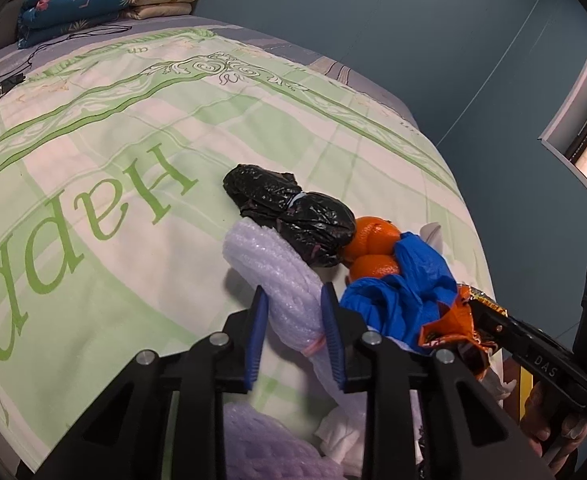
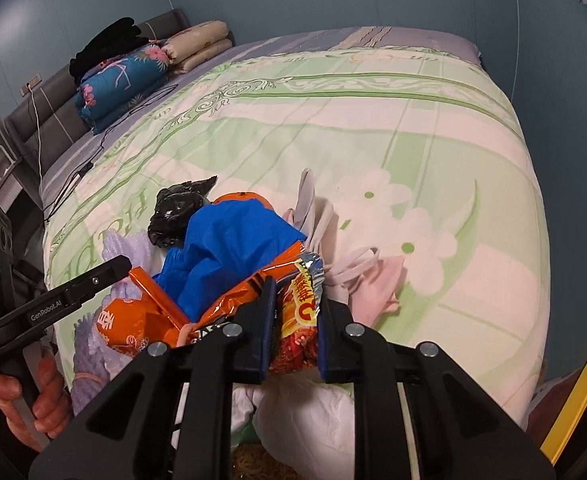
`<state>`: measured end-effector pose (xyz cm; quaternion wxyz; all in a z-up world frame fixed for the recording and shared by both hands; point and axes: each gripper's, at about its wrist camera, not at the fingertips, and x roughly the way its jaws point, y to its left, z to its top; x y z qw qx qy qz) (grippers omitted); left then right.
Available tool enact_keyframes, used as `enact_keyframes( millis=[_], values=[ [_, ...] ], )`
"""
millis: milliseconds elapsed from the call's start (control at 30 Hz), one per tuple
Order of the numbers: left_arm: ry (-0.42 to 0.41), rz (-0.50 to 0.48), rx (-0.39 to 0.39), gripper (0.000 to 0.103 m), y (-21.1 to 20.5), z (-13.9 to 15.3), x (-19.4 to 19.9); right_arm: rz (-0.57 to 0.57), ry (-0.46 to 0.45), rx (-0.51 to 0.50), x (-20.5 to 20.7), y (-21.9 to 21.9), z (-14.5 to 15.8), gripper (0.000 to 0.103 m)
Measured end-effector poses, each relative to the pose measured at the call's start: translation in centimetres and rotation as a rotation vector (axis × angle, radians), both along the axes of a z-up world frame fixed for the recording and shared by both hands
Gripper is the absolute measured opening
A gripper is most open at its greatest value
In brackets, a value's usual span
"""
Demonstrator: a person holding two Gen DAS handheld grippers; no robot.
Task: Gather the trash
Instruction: 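Lift the foam net with the left tool while the right tool carries the orange bag toward the bin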
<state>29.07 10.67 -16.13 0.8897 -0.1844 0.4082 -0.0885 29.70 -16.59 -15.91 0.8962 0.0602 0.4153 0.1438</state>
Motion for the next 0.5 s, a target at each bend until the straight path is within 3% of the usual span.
enact_keyframes(
  millis=[500],
  values=[
    [-0.142,0.029,-0.025,0.025,1.3,5.6,-3.9,-0.032,-0.156,0.042,-4.0,-2.4,6.2,0.014]
  ],
)
